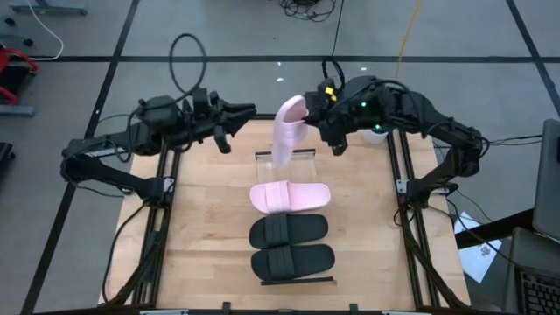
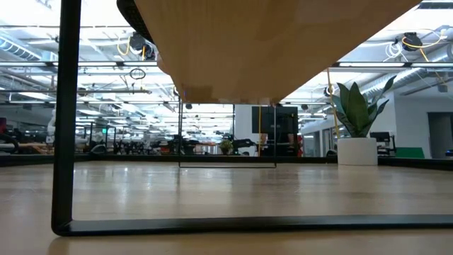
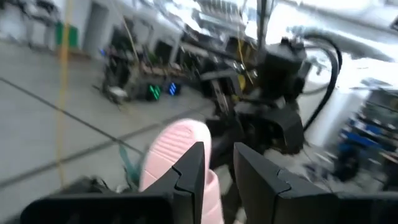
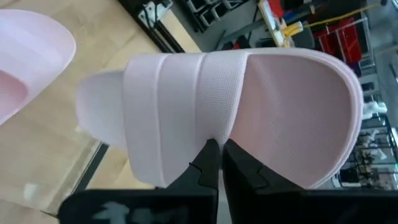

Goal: Pick and place slides into the shelf
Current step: Put the pink slides on the shelf

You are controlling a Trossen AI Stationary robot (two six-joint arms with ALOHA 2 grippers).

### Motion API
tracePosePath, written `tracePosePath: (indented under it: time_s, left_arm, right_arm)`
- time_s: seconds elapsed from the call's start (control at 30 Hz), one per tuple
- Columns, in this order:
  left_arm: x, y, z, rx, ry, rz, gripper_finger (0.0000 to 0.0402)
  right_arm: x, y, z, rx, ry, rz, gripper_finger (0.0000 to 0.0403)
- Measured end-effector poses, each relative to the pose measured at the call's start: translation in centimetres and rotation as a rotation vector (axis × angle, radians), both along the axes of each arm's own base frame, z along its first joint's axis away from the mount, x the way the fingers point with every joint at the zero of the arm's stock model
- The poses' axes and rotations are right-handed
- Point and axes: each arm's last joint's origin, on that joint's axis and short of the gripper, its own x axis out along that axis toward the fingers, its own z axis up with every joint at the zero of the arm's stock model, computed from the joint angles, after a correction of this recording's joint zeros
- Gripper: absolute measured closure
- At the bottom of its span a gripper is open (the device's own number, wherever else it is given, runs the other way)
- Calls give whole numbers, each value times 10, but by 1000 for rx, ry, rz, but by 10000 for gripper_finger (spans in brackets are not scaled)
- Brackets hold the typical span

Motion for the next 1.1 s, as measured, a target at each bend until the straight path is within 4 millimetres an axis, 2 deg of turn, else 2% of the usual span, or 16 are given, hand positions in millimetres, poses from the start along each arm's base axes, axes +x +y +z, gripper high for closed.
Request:
tracePosePath:
  time_s: [0.13,0.33,0.53,0.67,0.8,0.93,1.1]
  left_arm:
    - [3,2,1,-18,15,-71,318]
    - [1,13,3,-40,4,-91,311]
    - [3,26,2,-96,-5,-70,249]
    - [9,32,-5,-116,32,-131,204]
    - [17,34,-10,-129,55,-180,177]
    - [24,37,-8,-79,99,-165,173]
    - [27,39,9,-2,181,-114,181]
  right_arm:
    - [6,3,-4,-16,20,23,403]
    - [6,4,-3,-33,17,36,403]
    - [6,4,0,-49,-12,42,403]
    - [6,4,0,-51,-12,43,403]
    - [7,4,2,-53,-36,42,403]
    - [7,4,2,-33,-42,34,403]
    - [7,5,2,-4,-48,20,403]
